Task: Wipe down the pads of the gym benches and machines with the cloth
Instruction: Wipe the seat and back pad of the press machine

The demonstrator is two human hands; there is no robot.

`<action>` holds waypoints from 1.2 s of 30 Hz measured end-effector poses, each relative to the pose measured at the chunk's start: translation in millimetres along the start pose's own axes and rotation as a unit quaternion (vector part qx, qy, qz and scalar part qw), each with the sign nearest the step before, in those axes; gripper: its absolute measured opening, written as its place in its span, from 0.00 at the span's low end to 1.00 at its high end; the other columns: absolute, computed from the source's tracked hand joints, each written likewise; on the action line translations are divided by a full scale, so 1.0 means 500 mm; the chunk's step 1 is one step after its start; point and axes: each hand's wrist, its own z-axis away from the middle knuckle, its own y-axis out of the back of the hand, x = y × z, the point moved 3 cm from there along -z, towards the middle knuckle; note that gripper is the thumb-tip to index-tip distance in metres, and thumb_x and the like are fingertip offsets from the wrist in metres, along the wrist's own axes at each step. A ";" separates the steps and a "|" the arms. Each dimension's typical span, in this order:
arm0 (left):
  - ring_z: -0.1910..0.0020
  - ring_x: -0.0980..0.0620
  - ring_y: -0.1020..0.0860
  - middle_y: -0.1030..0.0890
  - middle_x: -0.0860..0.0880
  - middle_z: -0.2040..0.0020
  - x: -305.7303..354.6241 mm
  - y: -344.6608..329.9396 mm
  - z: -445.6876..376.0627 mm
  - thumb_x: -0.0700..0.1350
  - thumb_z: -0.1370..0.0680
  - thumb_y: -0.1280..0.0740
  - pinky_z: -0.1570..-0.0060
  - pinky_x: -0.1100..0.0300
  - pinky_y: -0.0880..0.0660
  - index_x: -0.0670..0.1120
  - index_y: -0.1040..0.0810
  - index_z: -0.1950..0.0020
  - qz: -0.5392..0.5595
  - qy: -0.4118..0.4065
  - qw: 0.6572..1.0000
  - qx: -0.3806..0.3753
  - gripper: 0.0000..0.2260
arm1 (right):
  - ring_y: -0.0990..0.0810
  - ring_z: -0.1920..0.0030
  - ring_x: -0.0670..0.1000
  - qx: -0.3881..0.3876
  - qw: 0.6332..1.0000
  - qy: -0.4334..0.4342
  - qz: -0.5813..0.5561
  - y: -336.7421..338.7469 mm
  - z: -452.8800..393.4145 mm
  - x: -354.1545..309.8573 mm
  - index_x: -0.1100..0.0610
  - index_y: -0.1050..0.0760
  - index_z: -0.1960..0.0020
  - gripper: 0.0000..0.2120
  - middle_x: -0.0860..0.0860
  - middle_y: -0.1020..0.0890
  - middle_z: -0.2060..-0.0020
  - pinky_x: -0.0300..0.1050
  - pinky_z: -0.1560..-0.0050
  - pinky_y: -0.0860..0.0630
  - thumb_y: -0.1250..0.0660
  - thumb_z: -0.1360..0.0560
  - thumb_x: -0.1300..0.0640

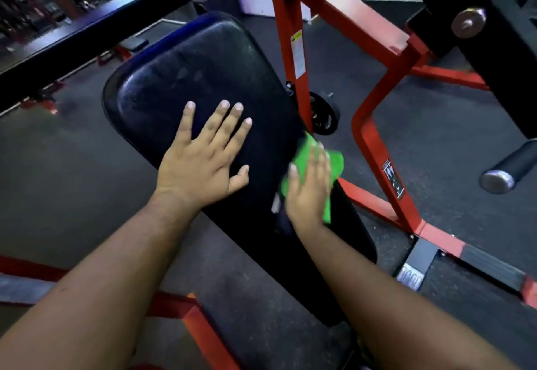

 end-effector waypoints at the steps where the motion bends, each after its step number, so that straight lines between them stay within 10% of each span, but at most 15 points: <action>1: 0.17 0.46 0.52 0.48 0.44 0.17 0.000 0.000 -0.001 0.63 0.19 0.49 0.23 0.32 0.53 0.47 0.46 0.17 0.002 -0.002 1.000 0.001 0.34 | 0.44 0.19 0.57 -0.010 1.000 0.029 0.000 -0.006 -0.021 -0.051 0.53 0.44 0.18 0.30 0.53 0.39 0.19 0.64 0.23 0.43 0.46 0.16 0.43; 6: 0.17 0.45 0.54 0.51 0.44 0.16 0.002 -0.002 -0.003 0.65 0.19 0.52 0.24 0.31 0.54 0.47 0.49 0.17 -0.022 -0.008 0.999 -0.024 0.35 | 0.56 0.18 0.50 -0.074 0.991 0.098 0.051 0.011 -0.009 -0.013 0.43 0.55 0.17 0.32 0.46 0.51 0.17 0.64 0.21 0.50 0.51 0.17 0.37; 12: 0.17 0.44 0.52 0.50 0.42 0.17 0.051 -0.003 -0.014 0.65 0.19 0.54 0.27 0.27 0.61 0.47 0.47 0.17 -0.049 -0.076 0.995 -0.028 0.35 | 0.46 0.19 0.61 -0.015 0.985 -0.172 -0.007 0.032 0.099 0.224 0.55 0.45 0.18 0.38 0.57 0.41 0.19 0.63 0.20 0.48 0.52 0.21 0.35; 20: 0.18 0.43 0.48 0.47 0.41 0.17 0.201 -0.047 -0.060 0.64 0.19 0.51 0.26 0.28 0.56 0.46 0.48 0.17 -0.013 -0.158 0.984 -0.079 0.35 | 0.48 0.18 0.52 -0.066 0.995 0.057 0.055 0.026 0.005 0.087 0.48 0.48 0.17 0.31 0.49 0.44 0.18 0.56 0.22 0.49 0.48 0.17 0.39; 27: 0.18 0.42 0.60 0.60 0.41 0.17 0.213 -0.058 -0.063 0.67 0.20 0.59 0.29 0.25 0.62 0.46 0.60 0.17 -0.078 -0.183 0.972 -0.127 0.37 | 0.40 0.22 0.65 -0.013 0.965 -0.262 0.019 0.051 0.158 0.435 0.64 0.37 0.22 0.44 0.62 0.35 0.23 0.65 0.22 0.45 0.54 0.23 0.32; 36: 0.18 0.46 0.58 0.59 0.43 0.17 0.374 -0.087 -0.033 0.66 0.20 0.53 0.28 0.26 0.60 0.44 0.61 0.18 -0.029 -0.264 0.953 -0.142 0.39 | 0.48 0.18 0.51 -0.047 0.997 -0.020 0.049 0.029 0.090 0.284 0.48 0.46 0.18 0.31 0.48 0.42 0.19 0.61 0.22 0.51 0.46 0.17 0.40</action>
